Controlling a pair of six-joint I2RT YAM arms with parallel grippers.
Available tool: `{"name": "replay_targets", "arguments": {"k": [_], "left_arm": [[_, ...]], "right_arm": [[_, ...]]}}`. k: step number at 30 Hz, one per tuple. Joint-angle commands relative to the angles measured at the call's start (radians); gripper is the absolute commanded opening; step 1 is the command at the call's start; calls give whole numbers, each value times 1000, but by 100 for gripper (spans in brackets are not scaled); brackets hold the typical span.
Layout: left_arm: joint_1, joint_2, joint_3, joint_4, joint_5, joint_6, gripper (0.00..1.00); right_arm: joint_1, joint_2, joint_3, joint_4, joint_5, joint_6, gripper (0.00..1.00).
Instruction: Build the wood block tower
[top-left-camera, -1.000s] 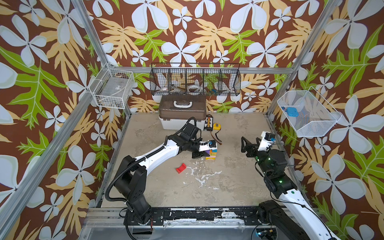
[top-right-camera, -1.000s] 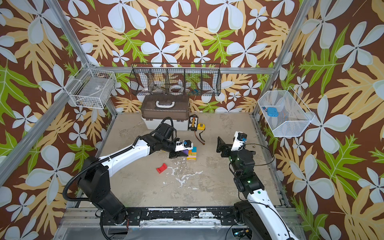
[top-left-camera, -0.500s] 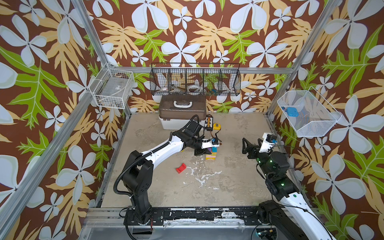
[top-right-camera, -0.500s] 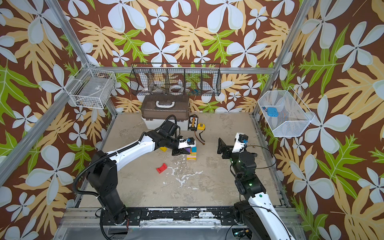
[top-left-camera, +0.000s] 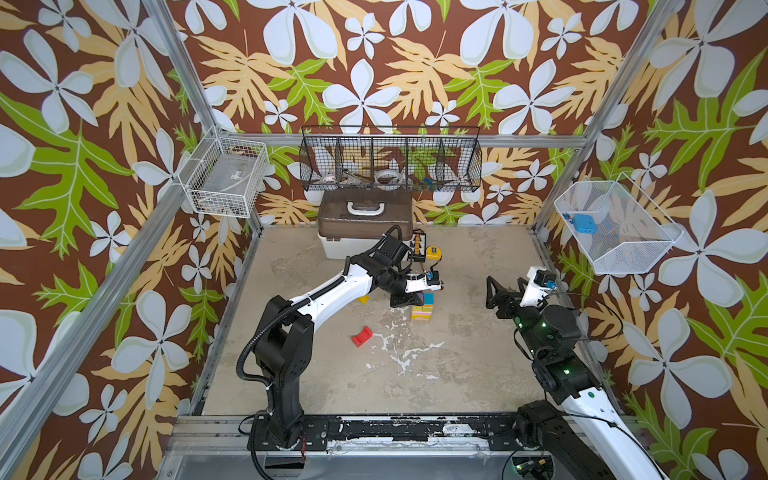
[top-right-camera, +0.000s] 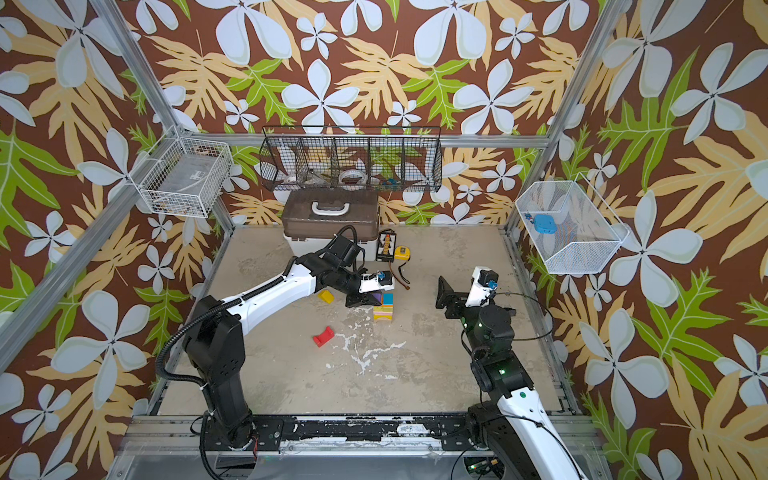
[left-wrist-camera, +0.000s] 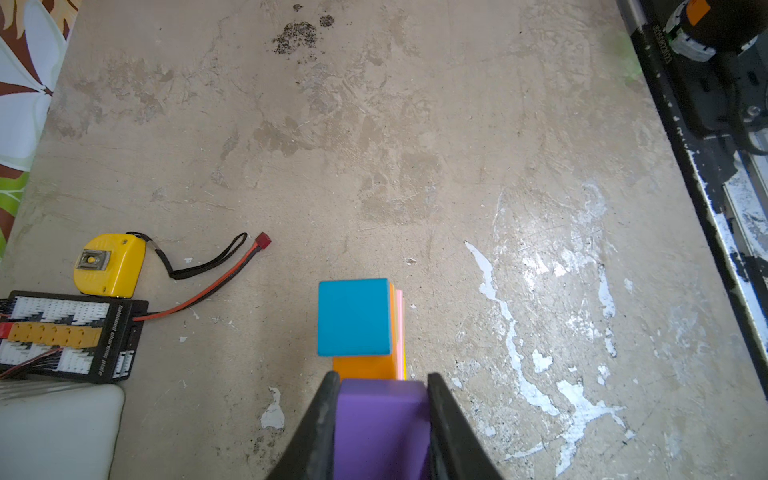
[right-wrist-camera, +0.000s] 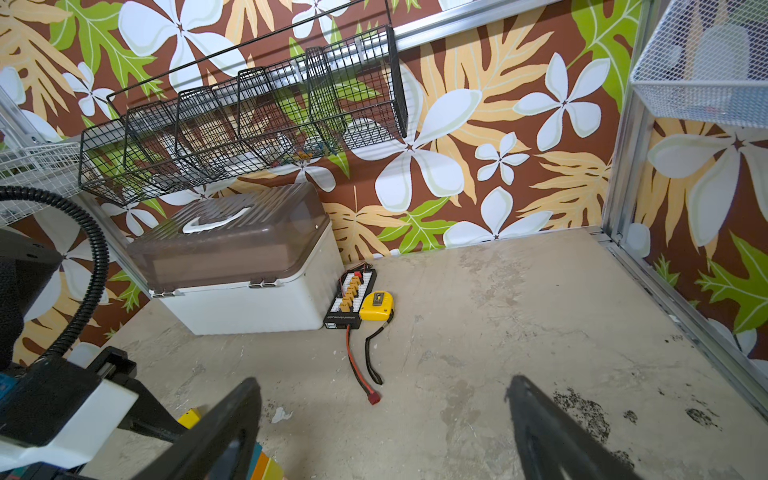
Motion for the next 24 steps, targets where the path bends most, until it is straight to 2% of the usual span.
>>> {"name": "replay_targets", "arguments": {"k": [1,14,24], "left_arm": [[-4,9,21,-24,-5,-18,0],[-17,66,92,-62,-35,-61,0],[-17,78,104,-68,-42,-70,7]], "right_arm": [[0,-8,8,7,1,-10,93],[1,-16,5,1,-3,-10,93],[0,-18,4,-1,-7,-12,93]]}}
